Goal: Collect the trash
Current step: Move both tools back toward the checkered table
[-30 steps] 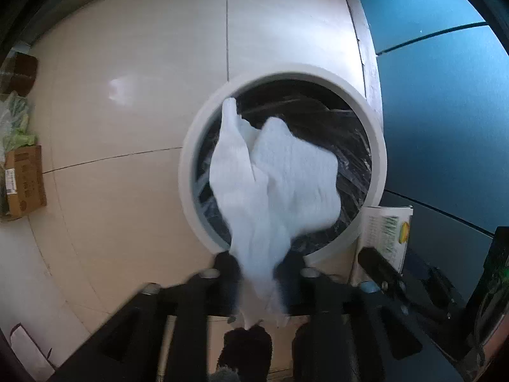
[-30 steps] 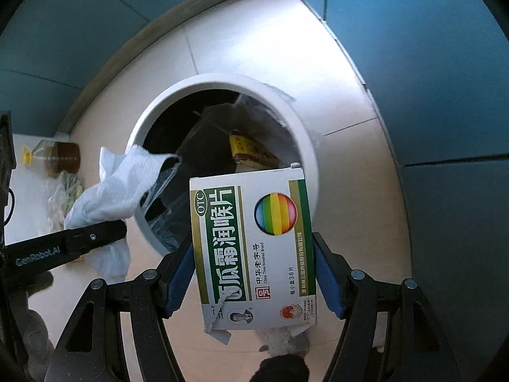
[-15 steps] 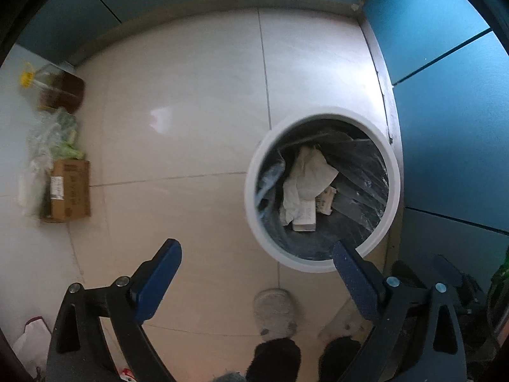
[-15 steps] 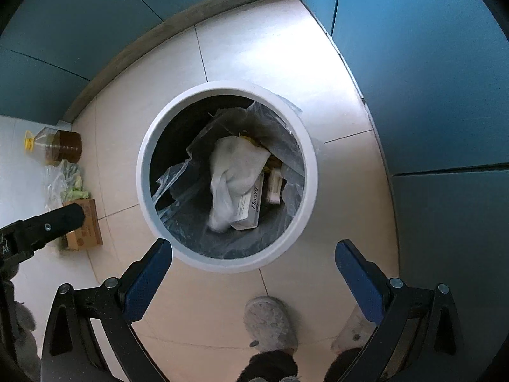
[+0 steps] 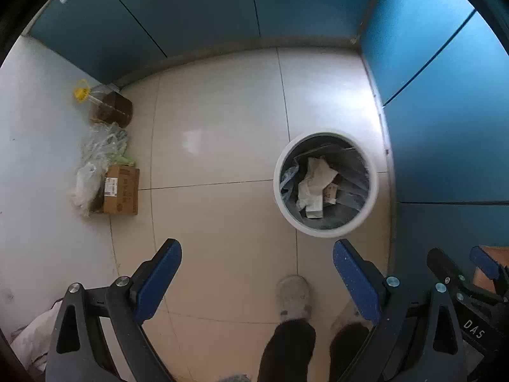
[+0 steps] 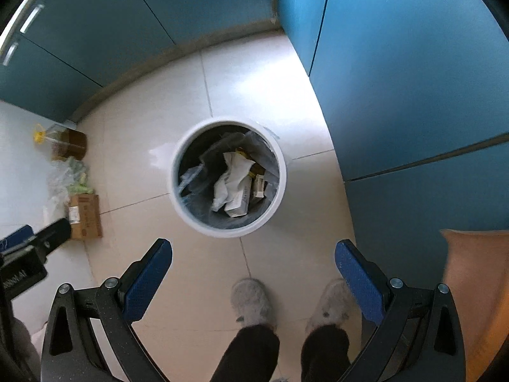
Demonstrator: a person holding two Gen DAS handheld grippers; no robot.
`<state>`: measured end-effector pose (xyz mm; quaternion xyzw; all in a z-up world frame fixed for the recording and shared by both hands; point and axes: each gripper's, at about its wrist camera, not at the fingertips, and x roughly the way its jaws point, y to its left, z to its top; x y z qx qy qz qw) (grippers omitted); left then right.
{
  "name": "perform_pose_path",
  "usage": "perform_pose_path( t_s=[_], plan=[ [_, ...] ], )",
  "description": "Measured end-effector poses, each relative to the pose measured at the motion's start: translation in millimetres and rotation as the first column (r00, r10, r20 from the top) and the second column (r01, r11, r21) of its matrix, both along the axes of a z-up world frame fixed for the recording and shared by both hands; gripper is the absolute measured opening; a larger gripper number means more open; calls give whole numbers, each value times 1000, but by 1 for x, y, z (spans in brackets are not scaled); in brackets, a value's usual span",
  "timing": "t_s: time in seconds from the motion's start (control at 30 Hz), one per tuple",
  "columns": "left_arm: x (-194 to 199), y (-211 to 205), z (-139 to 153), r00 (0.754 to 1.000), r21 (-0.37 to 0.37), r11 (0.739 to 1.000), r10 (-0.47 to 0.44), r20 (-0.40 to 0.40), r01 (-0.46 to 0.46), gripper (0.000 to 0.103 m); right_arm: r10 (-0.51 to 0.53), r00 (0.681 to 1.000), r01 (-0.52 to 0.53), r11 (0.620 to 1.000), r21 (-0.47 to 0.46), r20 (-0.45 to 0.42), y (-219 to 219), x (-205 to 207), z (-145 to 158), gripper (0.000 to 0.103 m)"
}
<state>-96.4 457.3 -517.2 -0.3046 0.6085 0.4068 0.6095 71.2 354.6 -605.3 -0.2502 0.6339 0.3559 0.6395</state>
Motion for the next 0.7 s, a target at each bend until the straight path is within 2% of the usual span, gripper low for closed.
perform_pose_path(
  t_s=[0.3, 0.47, 0.6, 0.7],
  plan=[
    [-5, -41, 119, 999, 77, 997, -11, 36, 8, 97, 13, 998, -19, 995, 102, 60, -34, -6, 156, 103],
    [-7, -62, 182, 997, 123, 992, -19, 68, 11, 97, 18, 997, -30, 986, 163, 75, -53, -8, 228, 103],
    [-6, -78, 223, 998, 187, 982, -35, 45, 26, 97, 5, 999, -16, 973, 231, 45, -73, -6, 278, 103],
    [5, -96, 252, 997, 250, 966, -68, 32, 58, 97, -38, 999, 39, 961, 274, -7, -96, 6, 305, 103]
  ],
)
